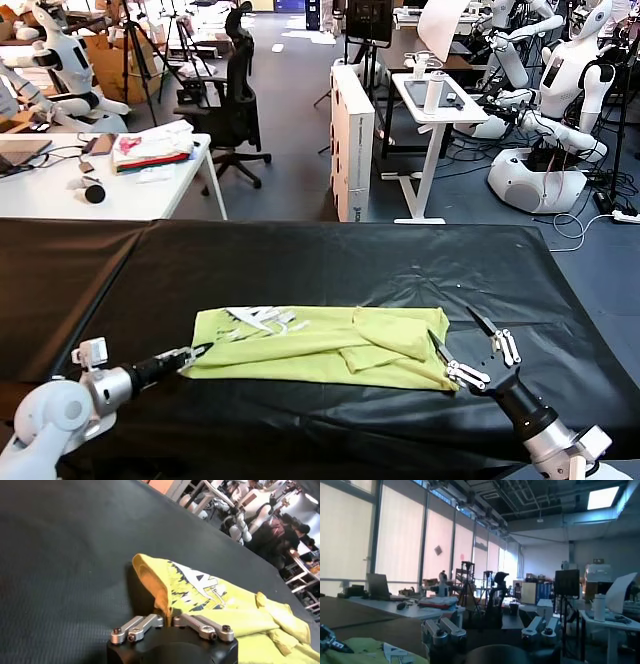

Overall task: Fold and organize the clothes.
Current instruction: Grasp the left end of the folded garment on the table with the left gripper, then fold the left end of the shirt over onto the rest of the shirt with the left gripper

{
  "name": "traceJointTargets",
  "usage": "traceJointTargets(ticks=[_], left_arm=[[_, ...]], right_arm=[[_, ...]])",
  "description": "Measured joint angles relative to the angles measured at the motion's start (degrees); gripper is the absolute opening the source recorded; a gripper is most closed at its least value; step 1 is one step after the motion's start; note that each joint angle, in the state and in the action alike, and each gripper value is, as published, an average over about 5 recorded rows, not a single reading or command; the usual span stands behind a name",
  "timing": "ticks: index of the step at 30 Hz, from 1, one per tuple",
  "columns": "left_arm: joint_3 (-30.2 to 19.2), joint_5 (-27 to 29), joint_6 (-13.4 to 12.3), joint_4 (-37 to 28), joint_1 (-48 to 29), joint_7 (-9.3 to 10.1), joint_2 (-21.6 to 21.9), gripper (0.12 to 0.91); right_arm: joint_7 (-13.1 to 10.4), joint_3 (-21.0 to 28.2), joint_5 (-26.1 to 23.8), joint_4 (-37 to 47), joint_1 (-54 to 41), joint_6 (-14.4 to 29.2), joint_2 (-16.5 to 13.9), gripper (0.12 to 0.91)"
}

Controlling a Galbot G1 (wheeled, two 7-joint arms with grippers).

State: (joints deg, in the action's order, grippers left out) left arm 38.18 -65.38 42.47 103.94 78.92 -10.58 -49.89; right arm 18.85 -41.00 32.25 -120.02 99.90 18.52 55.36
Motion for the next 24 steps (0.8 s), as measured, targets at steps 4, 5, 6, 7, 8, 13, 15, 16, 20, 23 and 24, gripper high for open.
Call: traceJointTargets(ticks=[4,5,6,7,8,13,15,16,20,23,24], left_arm=[[1.1,2.4,0.0,1.1,0.6,0.88,-0.2,0.185],[1.6,3.2,0.0,1.5,0.9,1.09,-0.2,0.182],[2.1,4.3,0.0,1.9,1.1,1.27,0.0,0.182],[2.6,5.7,-0.1,2.4,1.4,1.39,0.2,0.182],[3.2,7.3,-0.1,2.8,1.7,1.47,0.5,0.182],[7.0,15.1,-0.6,3.9,3.4,2.37,2.2,0.182],[8.9,17.5,-2.0,4.2,4.2,3.31,2.7,0.182],[9.9,18.4,-3.0,4.4,4.6,3.82,2.9,0.182],[12.4,18.9,-5.2,6.3,6.2,5.74,2.8,0.182],[12.4,15.4,-3.6,9.0,6.5,7.62,1.5,0.182],[12.1,13.7,-2.7,10.1,6.3,8.30,0.9,0.182]], right_arm=[[-0.5,0.8,-0.7,0.8,-0.9,0.0,0.6,0.907],[-0.6,1.1,-1.0,1.0,-1.2,0.0,0.8,0.907],[-0.8,1.4,-1.2,1.2,-1.5,0.0,1.0,0.907],[-0.9,1.7,-1.4,1.4,-1.8,0.0,1.1,0.907],[-1.0,2.1,-1.7,1.6,-2.1,0.0,1.3,0.907],[-1.5,4.0,-2.3,2.6,-3.8,-0.1,1.6,0.907],[-1.7,4.4,-2.3,2.7,-4.2,-0.2,1.6,0.907],[-1.7,4.6,-2.3,2.8,-4.3,-0.3,1.6,0.907],[-2.2,4.6,-2.4,2.4,-4.1,-0.7,1.6,0.907],[-2.9,3.9,-2.3,1.9,-3.4,-0.9,1.7,0.907],[-3.1,3.5,-2.2,1.9,-3.1,-0.9,1.7,0.907]])
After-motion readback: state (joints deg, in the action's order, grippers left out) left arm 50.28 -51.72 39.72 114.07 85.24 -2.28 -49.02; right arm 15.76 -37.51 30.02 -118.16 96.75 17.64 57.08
